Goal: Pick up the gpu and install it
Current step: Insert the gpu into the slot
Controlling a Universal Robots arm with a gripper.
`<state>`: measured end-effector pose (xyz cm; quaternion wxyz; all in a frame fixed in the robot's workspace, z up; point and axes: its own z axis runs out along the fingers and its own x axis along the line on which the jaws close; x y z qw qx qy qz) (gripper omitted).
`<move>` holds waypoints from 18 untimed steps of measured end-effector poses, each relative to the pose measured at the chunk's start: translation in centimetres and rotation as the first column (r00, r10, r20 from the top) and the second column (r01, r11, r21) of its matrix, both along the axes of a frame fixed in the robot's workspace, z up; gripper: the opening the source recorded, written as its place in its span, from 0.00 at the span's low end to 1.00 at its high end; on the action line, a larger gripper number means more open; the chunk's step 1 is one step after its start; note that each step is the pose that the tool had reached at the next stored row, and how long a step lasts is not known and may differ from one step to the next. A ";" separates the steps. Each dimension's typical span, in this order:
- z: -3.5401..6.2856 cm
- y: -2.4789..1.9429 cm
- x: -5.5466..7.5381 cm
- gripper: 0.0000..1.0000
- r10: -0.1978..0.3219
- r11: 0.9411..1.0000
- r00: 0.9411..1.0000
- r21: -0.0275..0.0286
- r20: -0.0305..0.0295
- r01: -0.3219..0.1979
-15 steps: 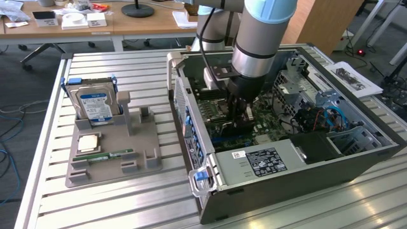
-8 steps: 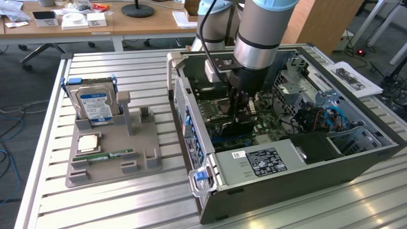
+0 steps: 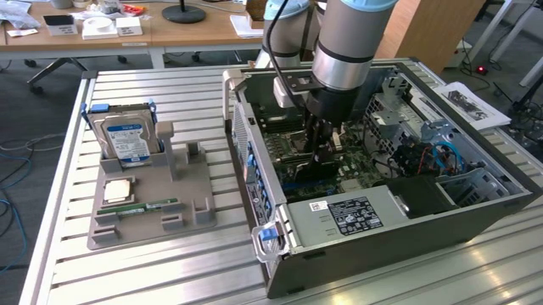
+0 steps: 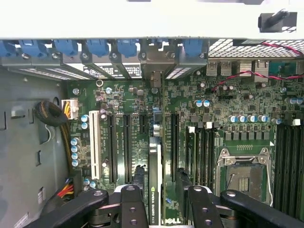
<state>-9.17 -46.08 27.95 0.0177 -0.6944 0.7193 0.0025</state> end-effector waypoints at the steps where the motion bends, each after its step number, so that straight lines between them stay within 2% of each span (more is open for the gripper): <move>1: 0.00 0.00 0.0 0.40 0.000 1.000 1.000 0.000 0.000 0.000; 6: 0.03 0.00 0.0 0.40 0.000 1.000 1.000 0.000 0.000 0.000; 8: 0.31 0.00 0.0 0.40 0.000 1.000 1.000 0.000 0.000 0.000; 18: 3.02 0.00 0.0 0.40 0.000 1.000 1.000 0.000 0.000 0.000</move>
